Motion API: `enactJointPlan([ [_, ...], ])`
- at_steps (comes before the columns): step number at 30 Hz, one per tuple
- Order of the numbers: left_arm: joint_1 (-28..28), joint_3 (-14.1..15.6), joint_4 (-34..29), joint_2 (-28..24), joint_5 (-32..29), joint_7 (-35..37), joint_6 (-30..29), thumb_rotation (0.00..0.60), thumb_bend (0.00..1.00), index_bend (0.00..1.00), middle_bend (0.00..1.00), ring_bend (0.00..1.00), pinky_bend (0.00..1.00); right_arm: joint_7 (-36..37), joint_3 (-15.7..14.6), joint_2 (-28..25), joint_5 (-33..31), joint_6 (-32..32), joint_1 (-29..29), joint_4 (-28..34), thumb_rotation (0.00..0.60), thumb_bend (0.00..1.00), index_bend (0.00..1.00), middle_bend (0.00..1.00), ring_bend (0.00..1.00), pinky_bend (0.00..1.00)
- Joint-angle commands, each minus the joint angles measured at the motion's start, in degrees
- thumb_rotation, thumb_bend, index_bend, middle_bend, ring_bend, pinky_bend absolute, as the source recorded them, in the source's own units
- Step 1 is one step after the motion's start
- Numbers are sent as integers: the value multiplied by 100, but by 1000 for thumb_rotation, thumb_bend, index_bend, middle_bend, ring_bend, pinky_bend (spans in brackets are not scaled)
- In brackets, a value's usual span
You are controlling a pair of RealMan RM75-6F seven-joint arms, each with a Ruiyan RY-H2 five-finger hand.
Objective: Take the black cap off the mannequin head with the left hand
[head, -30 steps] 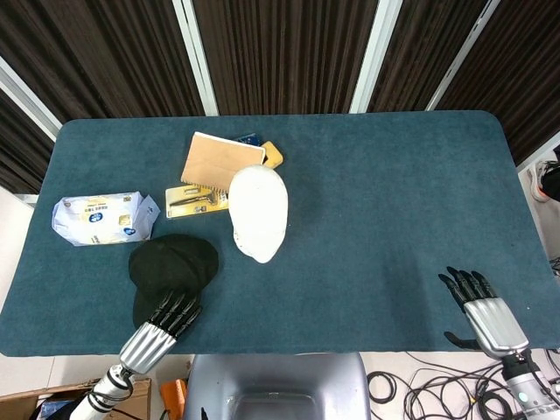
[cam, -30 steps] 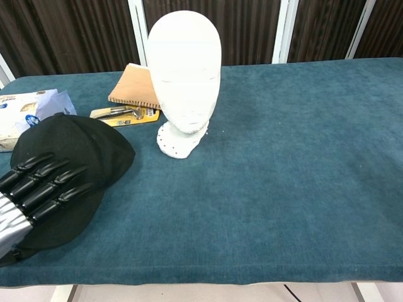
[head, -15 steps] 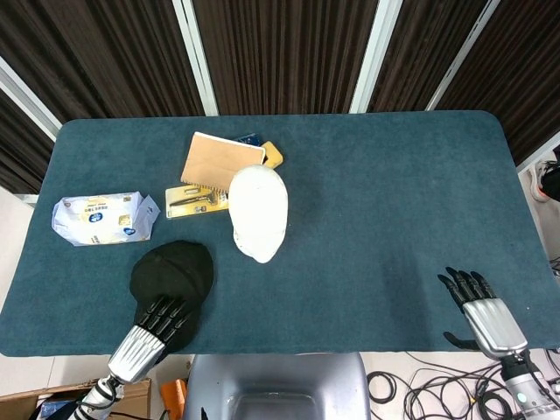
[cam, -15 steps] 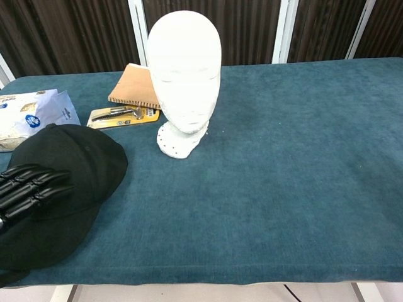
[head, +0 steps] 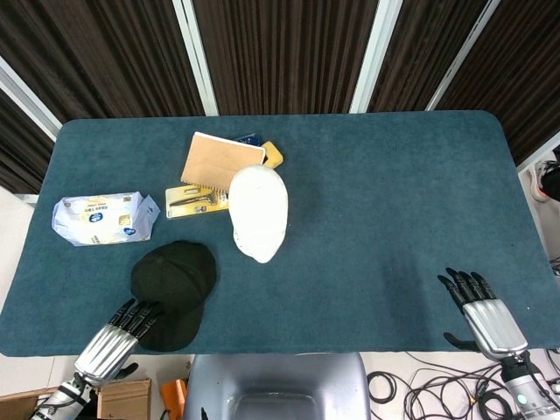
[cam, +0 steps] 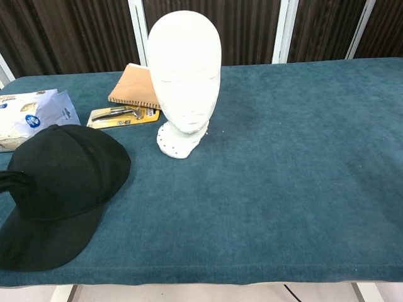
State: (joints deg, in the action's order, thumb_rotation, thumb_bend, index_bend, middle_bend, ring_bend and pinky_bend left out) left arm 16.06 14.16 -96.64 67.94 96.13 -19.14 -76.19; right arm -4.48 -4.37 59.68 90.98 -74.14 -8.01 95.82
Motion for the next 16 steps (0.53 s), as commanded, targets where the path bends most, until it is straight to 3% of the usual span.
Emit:
enactJointPlan([
  [1, -419, -127, 191, -227, -1, 977, -921, 600, 224, 0, 0, 0, 27, -67, -9, 22, 39, -48, 25, 7, 600, 119, 0, 0, 0, 0],
  [6, -863, -386, 700, -58, -81, 2308, -1758, 600, 236, 0, 0, 0, 22, -206, -63, 69, 134, -90, 62, 37, 600, 119, 0, 0, 0, 0],
  [16, -899, -508, 895, -26, 132, 2245, -1652, 600, 245, 0, 0, 0, 13, -297, -13, 113, 69, -105, 68, 53, 600, 118, 0, 0, 0, 0],
])
